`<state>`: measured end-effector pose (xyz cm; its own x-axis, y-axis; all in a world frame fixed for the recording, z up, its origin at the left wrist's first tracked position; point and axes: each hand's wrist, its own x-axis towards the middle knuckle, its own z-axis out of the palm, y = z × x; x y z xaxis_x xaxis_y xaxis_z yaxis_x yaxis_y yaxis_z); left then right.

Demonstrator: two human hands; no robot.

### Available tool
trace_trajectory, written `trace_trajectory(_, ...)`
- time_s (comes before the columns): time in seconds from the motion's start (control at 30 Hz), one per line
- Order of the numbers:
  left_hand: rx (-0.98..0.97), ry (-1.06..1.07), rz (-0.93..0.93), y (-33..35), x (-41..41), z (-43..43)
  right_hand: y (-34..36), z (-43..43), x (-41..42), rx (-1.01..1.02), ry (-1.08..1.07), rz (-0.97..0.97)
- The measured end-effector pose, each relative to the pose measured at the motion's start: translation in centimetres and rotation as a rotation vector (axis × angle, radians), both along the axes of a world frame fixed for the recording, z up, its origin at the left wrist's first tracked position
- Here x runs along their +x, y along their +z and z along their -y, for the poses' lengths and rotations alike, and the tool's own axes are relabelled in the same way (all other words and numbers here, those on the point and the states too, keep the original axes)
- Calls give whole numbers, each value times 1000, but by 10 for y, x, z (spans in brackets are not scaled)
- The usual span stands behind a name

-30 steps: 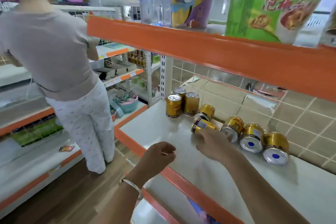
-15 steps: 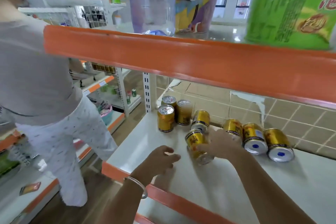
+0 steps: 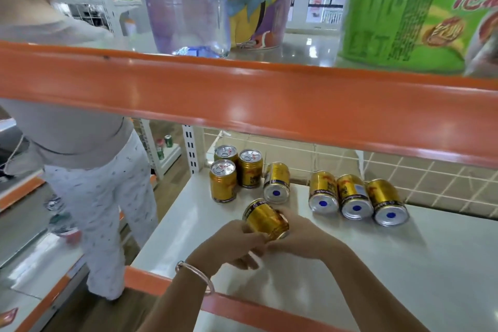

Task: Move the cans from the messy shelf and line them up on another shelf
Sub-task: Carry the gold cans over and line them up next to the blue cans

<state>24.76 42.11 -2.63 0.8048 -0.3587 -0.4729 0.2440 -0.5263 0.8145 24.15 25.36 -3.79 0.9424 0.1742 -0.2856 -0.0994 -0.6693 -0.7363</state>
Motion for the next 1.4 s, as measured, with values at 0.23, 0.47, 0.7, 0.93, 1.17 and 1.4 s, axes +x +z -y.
trace_trajectory(0.23, 347, -313, 621, 12, 18, 8, 30, 17, 4, -269, 231, 102)
trace_trajectory(0.47, 373, -153, 391, -19, 8, 16, 32, 40, 18, -138, -118, 194)
trace_trajectory(0.7, 413, 31, 290, -37, 2, 18, 2, 51, 40, -788, -326, 89)
trace_trajectory(0.93, 503, -1, 71, -29, 23, 4, 19, 49, 27, -507, -251, 170)
trace_trajectory(1.17, 322, -1, 18, -20, 30, -2, 6, 44, 36, -361, -330, 131)
trace_trajectory(1.4, 281, -96, -44, -20, 30, -1, 22, 41, 22, -603, -35, -225)
